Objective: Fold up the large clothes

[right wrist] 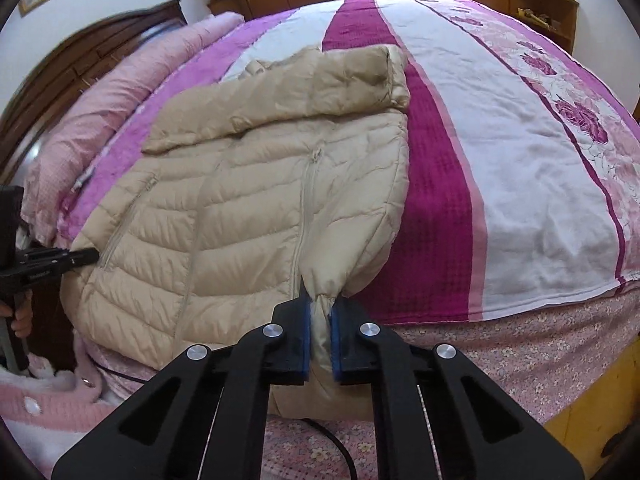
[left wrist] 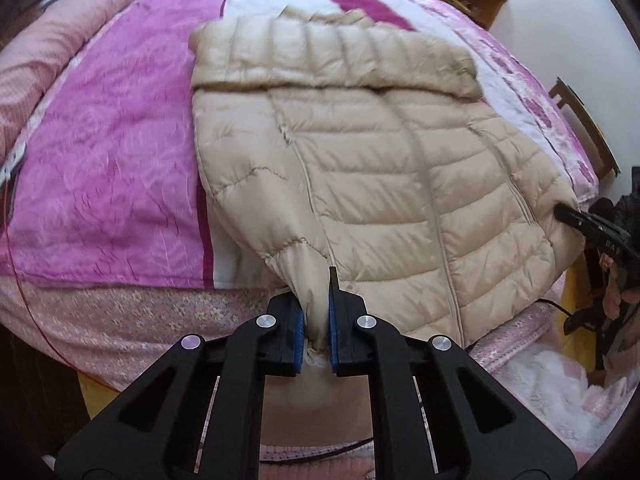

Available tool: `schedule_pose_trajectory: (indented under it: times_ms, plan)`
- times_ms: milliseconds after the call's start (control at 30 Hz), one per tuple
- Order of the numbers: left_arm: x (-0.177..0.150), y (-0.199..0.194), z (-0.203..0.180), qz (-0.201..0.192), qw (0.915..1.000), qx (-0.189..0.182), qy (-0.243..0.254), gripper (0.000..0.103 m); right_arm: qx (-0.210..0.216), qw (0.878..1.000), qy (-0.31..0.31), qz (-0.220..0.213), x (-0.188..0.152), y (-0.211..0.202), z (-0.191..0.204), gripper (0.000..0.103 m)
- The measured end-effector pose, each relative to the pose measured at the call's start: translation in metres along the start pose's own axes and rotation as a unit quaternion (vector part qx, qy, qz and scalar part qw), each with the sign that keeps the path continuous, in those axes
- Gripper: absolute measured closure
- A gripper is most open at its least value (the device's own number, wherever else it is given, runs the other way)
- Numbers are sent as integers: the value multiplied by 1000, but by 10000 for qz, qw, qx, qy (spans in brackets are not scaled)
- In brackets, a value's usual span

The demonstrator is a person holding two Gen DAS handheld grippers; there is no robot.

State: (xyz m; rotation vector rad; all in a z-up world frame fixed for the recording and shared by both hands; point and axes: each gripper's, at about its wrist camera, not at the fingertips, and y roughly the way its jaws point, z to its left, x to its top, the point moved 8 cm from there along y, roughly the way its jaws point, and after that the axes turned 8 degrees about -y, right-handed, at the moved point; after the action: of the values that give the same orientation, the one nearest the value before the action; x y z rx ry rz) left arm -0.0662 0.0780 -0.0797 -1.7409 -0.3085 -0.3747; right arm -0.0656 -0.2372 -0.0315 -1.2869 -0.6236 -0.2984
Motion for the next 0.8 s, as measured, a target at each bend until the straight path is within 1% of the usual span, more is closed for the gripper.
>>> schedule_pose_trajectory:
  times_ms: [33, 133, 200, 267, 333, 467, 567, 600, 700, 800]
  plan:
    - [1, -6, -1, -39, 10000, -48, 67, 95, -4, 10000, 13, -50, 2, -3, 0, 95]
    - [20, -20, -7, -86, 9997, -194, 143, 95, 50, 9996, 69, -256, 9, -21, 1, 95]
    - [22, -33, -8, -132, 9994, -240, 213, 95, 94, 9993, 68, -347, 12, -35, 5, 95]
    - [21, -44, -5, -123, 9993, -241, 262, 95, 99, 9992, 23, -398, 13, -45, 8, 95]
    - [20, -48, -2, -14, 9995, -173, 259, 95, 93, 9991, -38, -401, 11, -57, 12, 95]
    - [7, -55, 6, 162, 9996, -143, 165, 95, 60, 9996, -83, -264, -2, -70, 16, 95]
    - [4, -59, 9, 169, 9995, -253, 12, 95, 104, 9995, -3, -296, -3, -70, 14, 95]
    - [8, -59, 11, 158, 9995, -281, -76, 95, 152, 9993, 44, -352, 0, -69, 12, 95]
    - [24, -54, 19, 53, 9993, -187, -326, 95, 273, 9983, 177, -491, 12, -65, 7, 96]
    - [43, -54, 20, -97, 9989, -221, -414, 95, 180, 9979, -2, -621, 31, -63, 7, 96]
